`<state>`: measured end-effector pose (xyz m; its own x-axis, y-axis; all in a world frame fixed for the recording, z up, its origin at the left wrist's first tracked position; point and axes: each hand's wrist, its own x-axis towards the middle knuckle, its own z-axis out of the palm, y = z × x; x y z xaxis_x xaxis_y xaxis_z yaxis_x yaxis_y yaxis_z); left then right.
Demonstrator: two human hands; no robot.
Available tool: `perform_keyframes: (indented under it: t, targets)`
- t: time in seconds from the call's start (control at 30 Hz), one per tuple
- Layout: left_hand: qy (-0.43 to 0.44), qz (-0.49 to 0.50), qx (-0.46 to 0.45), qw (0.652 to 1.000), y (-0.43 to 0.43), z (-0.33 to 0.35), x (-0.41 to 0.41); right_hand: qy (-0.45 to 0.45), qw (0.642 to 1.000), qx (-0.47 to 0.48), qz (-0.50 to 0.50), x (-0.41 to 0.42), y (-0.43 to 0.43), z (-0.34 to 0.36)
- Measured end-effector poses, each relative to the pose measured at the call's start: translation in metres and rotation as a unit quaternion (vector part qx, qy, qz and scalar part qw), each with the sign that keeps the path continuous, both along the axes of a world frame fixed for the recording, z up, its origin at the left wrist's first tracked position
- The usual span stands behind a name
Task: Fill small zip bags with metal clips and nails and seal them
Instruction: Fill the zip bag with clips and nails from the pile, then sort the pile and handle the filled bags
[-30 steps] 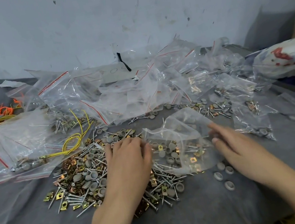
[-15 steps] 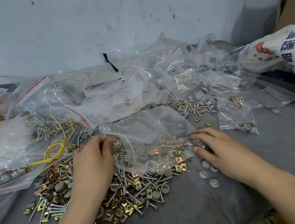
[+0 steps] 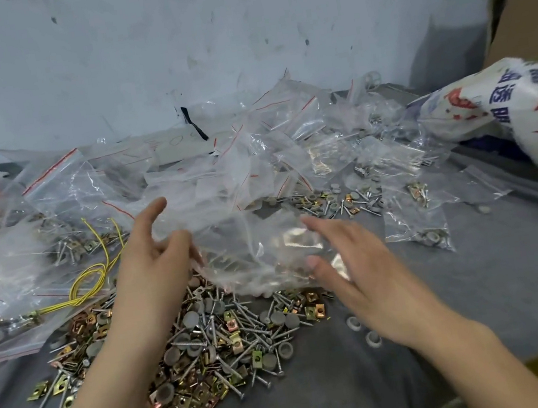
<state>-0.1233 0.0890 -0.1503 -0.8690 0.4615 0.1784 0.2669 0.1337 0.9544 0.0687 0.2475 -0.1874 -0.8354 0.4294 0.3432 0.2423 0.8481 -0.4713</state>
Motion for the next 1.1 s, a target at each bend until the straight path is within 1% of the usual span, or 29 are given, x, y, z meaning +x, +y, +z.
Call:
perform_keyframes:
  t: [0.03, 0.1, 0.17, 0.23, 0.37, 0.47, 0.57, 0.67, 0.73, 0.8, 0.83, 0.87, 0.9, 0.93, 0.97, 1.03, 1.1]
  targets:
    - [-0.063, -0.003, 0.047, 0.997, 0.003, 0.007, 0.001, 0.025, 0.999, 0.007, 0.021, -0.004, -0.009, 0.004]
    - [-0.165, -0.030, 0.151, 0.974, 0.008, 0.023, 0.007, 0.077, 0.995, 0.017, 0.054, -0.010, -0.026, 0.010]
    - [-0.210, -0.053, 0.205, 0.954, 0.009, 0.038, 0.012, 0.128, 0.990, -0.003, 0.065, -0.013, -0.036, 0.015]
    - [-0.220, -0.060, 0.229, 0.946, 0.008, 0.049, 0.017, 0.172, 0.982, -0.048, 0.056, -0.014, -0.042, 0.022]
    - [-0.162, -0.066, 0.206, 0.963, 0.005, 0.067, 0.029, 0.249, 0.956, -0.152, 0.030, -0.019, -0.049, 0.040]
    - [-0.129, -0.076, 0.172, 0.974, 0.002, 0.083, 0.036, 0.313, 0.929, -0.197, 0.036, -0.023, -0.050, 0.057]
    - [-0.074, -0.065, 0.137, 0.986, 0.000, 0.109, 0.032, 0.377, 0.898, -0.223, 0.042, -0.023, -0.049, 0.076]
    - [-0.006, -0.064, 0.133, 0.989, -0.003, 0.138, 0.025, 0.437, 0.879, -0.186, 0.042, -0.017, -0.045, 0.103]
    - [0.016, -0.068, 0.114, 0.991, -0.002, 0.140, 0.024, 0.433, 0.887, -0.154, 0.031, -0.015, -0.040, 0.114]
    - [0.014, -0.072, 0.056, 0.996, -0.001, 0.138, 0.024, 0.398, 0.904, -0.157, 0.011, -0.014, -0.037, 0.118]
    - [0.014, -0.071, 0.038, 0.997, -0.003, 0.141, 0.025, 0.396, 0.903, -0.165, 0.001, -0.013, -0.038, 0.119]
    - [0.026, -0.068, 0.044, 0.996, -0.005, 0.147, 0.025, 0.419, 0.895, -0.150, -0.014, -0.013, -0.038, 0.124]
    - [0.046, -0.063, 0.065, 0.995, -0.004, 0.156, 0.023, 0.450, 0.885, -0.111, -0.035, -0.013, -0.038, 0.129]
    - [0.062, -0.063, 0.077, 0.993, -0.001, 0.163, 0.020, 0.463, 0.882, -0.067, -0.052, -0.013, -0.036, 0.133]
    - [0.066, -0.069, 0.060, 0.994, 0.002, 0.167, 0.019, 0.447, 0.892, -0.039, -0.057, -0.014, -0.035, 0.134]
    - [0.044, -0.087, -0.009, 0.995, 0.004, 0.169, 0.021, 0.391, 0.917, -0.058, -0.052, -0.015, -0.035, 0.129]
    - [0.052, -0.100, -0.035, 0.993, 0.009, 0.172, 0.018, 0.399, 0.912, -0.062, -0.070, -0.016, -0.030, 0.129]
